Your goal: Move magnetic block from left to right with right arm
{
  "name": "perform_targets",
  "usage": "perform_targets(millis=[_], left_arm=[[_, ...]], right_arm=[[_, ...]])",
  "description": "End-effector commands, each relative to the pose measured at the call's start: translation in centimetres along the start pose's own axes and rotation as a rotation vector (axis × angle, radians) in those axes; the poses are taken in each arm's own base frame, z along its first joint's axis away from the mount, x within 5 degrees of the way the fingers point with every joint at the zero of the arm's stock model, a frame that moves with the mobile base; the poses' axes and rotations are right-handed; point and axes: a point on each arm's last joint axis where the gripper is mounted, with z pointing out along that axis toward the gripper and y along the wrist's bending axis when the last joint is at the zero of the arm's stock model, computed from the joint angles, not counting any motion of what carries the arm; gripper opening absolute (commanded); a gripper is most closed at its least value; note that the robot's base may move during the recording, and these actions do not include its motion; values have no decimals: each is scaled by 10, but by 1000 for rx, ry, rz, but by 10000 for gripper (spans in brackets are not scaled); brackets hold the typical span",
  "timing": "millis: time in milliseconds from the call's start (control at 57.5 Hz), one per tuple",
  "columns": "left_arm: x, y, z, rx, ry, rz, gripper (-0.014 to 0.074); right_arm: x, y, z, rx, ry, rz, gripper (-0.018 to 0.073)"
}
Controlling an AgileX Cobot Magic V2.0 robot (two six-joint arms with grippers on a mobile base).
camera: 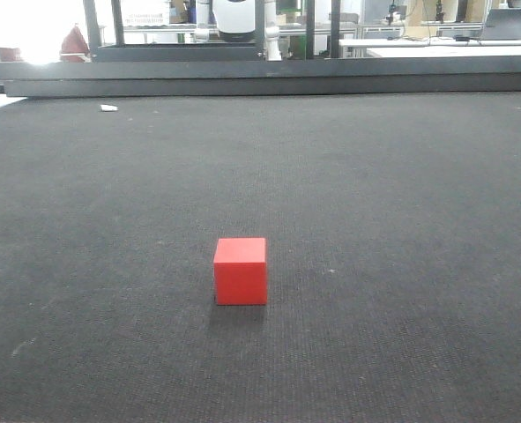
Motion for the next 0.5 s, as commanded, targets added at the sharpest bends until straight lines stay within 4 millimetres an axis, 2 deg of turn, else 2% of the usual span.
perform_targets(millis=[0, 487], left_arm=[[-5, 0, -1, 8, -84, -11, -126], [-5, 0, -1, 8, -84, -11, -126]], right_arm=[[-10, -1, -2, 9, -109, -4, 57], [-10, -1, -2, 9, -109, -4, 57]])
